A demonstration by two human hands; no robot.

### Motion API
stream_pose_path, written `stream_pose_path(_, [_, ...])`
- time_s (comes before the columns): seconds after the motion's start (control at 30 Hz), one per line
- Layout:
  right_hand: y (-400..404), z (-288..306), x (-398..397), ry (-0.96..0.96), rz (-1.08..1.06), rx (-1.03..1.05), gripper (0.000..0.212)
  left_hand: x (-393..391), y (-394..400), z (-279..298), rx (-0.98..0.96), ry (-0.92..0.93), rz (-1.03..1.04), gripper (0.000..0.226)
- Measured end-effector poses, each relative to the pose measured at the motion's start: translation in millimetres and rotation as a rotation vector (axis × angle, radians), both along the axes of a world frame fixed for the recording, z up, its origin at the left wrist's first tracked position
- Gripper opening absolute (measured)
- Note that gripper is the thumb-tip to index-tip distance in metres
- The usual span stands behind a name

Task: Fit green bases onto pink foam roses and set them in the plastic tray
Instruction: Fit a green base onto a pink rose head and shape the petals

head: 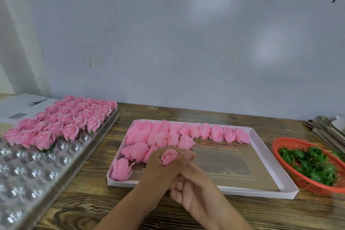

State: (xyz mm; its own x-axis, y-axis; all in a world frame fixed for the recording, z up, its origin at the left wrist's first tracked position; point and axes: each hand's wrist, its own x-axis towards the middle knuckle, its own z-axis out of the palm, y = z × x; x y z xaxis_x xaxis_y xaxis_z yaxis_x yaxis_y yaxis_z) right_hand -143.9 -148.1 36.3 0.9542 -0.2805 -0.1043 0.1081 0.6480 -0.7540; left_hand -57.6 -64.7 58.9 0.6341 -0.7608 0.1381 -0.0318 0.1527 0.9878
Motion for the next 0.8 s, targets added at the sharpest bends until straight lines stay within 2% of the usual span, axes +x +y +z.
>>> stream_pose_path(0.03, [0, 1, 0, -0.004, -0.004, -0.007, 0.047, 0, 0, 0, -0.001, -0.013, 0.005, 0.038])
stream_pose_path(0.13, [1, 4, -2, 0.039, 0.038, 0.014, 0.025, -1, 1, 2, 0.026, -0.025, -0.02, 0.041])
stream_pose_path(0.2, [1, 4, -3, 0.094, 0.091, 0.007, 0.045, -2, 2, 2, 0.025, -0.037, -0.053, 0.038])
stream_pose_path(0.27, [2, 3, -1, 0.125, 0.09, -0.005, 0.052, -3, 3, 3, 0.004, -0.048, -0.068, 0.036])
stream_pose_path(0.43, [4, 4, 1, 0.059, 0.0, 0.02, 0.032, -1, 1, 2, -0.014, 0.063, -0.03, 0.026])
stream_pose_path(0.57, [1, 3, 0, 0.03, -0.029, 0.0, 0.043, 1, 1, 1, -0.012, 0.014, -0.018, 0.031])
stream_pose_path(0.63, [-1, 3, -1, 0.047, -0.048, 0.037, 0.038, 3, 2, 2, -0.022, -0.02, -0.05, 0.032])
stream_pose_path(0.7, [-3, 4, -2, 0.061, -0.049, 0.048, 0.031, 6, 3, 3, -0.056, -0.027, -0.112, 0.023])
stream_pose_path(0.8, [-7, 5, -3, 0.078, -0.061, 0.004, 0.037, 11, 6, 2, -0.091, -0.032, -0.147, 0.023])
